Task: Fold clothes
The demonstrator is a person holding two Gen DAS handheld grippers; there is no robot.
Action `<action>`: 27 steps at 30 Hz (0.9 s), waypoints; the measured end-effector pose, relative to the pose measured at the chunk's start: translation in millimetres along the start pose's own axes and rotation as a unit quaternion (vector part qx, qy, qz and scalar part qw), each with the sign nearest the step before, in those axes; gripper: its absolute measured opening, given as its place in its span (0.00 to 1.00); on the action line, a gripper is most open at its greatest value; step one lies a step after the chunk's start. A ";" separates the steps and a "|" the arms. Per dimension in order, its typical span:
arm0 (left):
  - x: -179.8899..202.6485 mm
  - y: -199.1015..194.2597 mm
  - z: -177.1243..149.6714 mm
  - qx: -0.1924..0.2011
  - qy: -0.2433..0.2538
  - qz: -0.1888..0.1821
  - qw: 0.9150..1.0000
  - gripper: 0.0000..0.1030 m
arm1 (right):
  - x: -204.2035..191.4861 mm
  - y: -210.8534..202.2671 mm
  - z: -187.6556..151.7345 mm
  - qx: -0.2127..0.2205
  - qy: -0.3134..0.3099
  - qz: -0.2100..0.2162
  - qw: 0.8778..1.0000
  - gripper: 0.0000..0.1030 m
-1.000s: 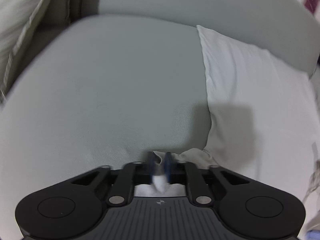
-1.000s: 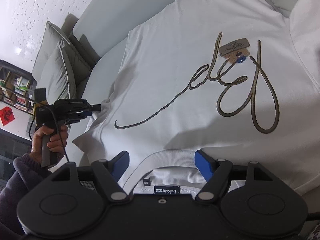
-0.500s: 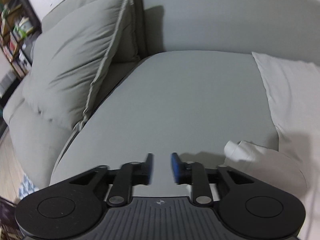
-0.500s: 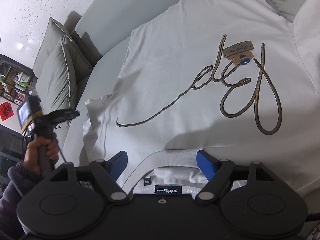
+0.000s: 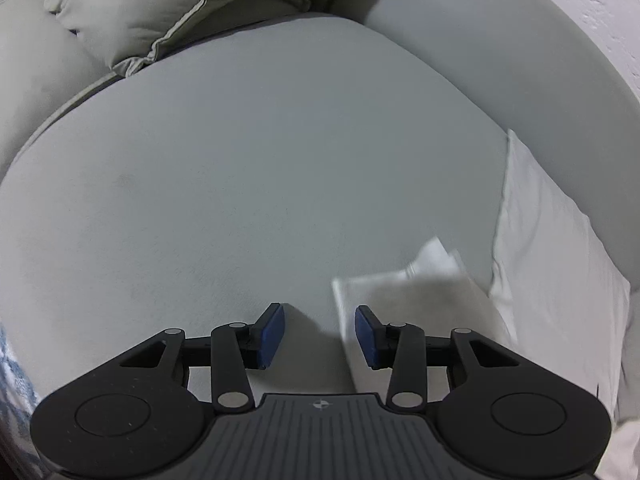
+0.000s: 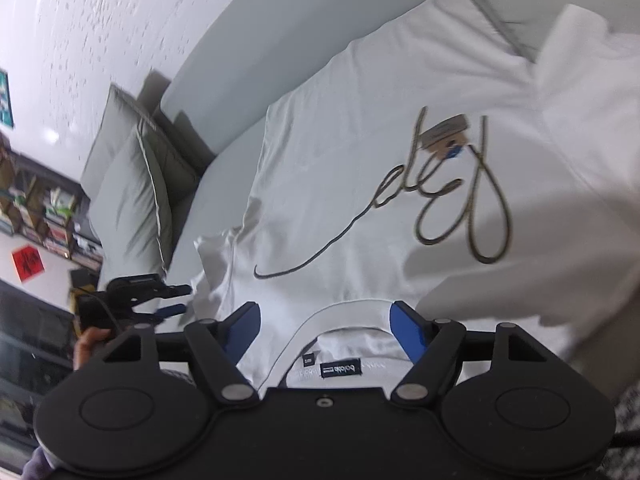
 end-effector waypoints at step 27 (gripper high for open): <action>45.1 -43.7 -28.0 0.029 0.092 0.183 0.978 0.27 | 22.9 -22.0 10.4 0.039 0.028 -0.042 0.998 0.74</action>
Point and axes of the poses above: each gripper's, at about its wrist camera, not at the fingertips, and y roughly the way its jaws point, x to its right, z to its top, the point moved 3 cm from there along y, roughly the way its jaws point, and after that the axes turned 10 degrees about y, right-handed, at the moved point
